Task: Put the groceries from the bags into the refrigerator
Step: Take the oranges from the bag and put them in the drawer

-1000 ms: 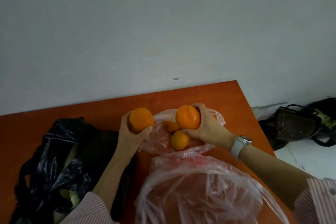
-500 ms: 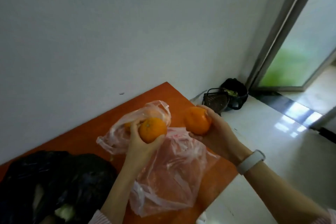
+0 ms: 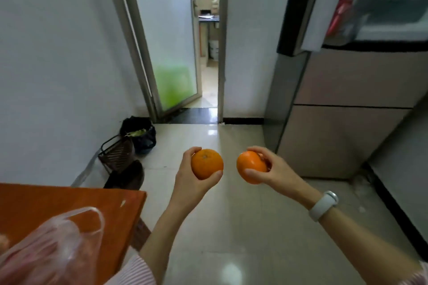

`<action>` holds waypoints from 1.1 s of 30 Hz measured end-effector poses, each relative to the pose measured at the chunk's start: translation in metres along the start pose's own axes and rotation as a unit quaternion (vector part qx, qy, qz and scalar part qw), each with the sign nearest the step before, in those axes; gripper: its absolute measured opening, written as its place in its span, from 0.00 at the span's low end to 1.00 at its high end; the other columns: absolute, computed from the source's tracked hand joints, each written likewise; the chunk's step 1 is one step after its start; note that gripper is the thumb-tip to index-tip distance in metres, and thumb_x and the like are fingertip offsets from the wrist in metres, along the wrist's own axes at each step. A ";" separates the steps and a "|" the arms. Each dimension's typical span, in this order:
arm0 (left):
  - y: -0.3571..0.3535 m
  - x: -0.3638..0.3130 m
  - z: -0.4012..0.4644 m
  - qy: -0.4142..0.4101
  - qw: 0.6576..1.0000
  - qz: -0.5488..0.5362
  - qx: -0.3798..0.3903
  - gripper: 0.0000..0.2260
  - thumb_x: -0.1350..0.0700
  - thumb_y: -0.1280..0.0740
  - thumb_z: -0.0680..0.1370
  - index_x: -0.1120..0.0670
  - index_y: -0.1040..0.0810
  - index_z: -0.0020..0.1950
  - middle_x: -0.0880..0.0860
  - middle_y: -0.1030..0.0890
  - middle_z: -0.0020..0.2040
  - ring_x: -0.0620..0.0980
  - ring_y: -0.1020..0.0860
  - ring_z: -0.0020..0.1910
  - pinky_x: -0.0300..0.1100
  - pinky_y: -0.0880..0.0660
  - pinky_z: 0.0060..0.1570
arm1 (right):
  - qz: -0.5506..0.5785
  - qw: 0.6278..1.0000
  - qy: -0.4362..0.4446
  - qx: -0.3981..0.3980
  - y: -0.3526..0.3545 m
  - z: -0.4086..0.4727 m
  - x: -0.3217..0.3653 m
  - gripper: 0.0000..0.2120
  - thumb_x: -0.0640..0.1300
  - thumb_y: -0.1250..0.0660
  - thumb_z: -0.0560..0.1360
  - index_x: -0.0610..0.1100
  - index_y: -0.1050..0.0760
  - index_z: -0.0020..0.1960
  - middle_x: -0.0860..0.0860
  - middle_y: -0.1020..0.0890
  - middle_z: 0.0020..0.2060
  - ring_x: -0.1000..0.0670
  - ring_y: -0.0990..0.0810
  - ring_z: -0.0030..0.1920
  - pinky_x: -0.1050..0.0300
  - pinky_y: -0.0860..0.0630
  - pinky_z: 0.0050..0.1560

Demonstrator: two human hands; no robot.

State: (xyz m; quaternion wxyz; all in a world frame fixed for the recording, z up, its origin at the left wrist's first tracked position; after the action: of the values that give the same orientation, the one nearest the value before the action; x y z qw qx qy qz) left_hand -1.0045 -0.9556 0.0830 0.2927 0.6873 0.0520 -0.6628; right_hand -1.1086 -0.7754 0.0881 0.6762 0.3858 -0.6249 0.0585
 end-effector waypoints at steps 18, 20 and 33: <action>-0.419 -0.233 0.175 -0.206 0.955 -0.002 0.214 0.28 0.52 0.26 0.69 0.44 0.38 0.62 0.50 0.32 0.59 0.48 0.27 0.52 0.38 0.29 0.46 | -0.095 0.942 -0.034 -0.319 0.447 -0.038 -0.135 0.28 0.49 0.30 0.71 0.52 0.39 0.67 0.53 0.36 0.59 0.51 0.31 0.56 0.57 0.30 0.53; -0.445 -0.255 0.204 -0.220 0.953 -0.016 0.206 0.28 0.52 0.25 0.68 0.44 0.37 0.61 0.49 0.31 0.58 0.49 0.26 0.52 0.41 0.28 0.48 | -0.103 0.932 -0.028 -0.347 0.481 -0.021 -0.138 0.29 0.48 0.30 0.71 0.51 0.38 0.68 0.53 0.36 0.59 0.51 0.31 0.56 0.57 0.31 0.53; -0.588 -0.389 0.436 -0.262 0.952 -0.118 0.105 0.31 0.54 0.25 0.68 0.46 0.38 0.66 0.52 0.32 0.63 0.52 0.26 0.56 0.49 0.25 0.54 | -0.085 0.919 0.039 -0.382 0.693 0.182 -0.127 0.31 0.48 0.31 0.72 0.52 0.42 0.70 0.53 0.35 0.60 0.51 0.30 0.56 0.57 0.29 0.53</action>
State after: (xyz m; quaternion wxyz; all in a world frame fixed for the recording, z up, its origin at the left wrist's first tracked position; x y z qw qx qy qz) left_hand -1.7034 -0.5537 0.2750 0.1416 0.5055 -0.0159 -0.8510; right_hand -1.6698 -0.3503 0.2720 0.7982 0.1474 -0.5378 -0.2279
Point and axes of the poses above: each hand's wrist, its own z-axis towards the middle knuckle, its own y-axis out of the back of the hand, x = y × z, the point moved 1 cm from there along z, towards the middle knuckle
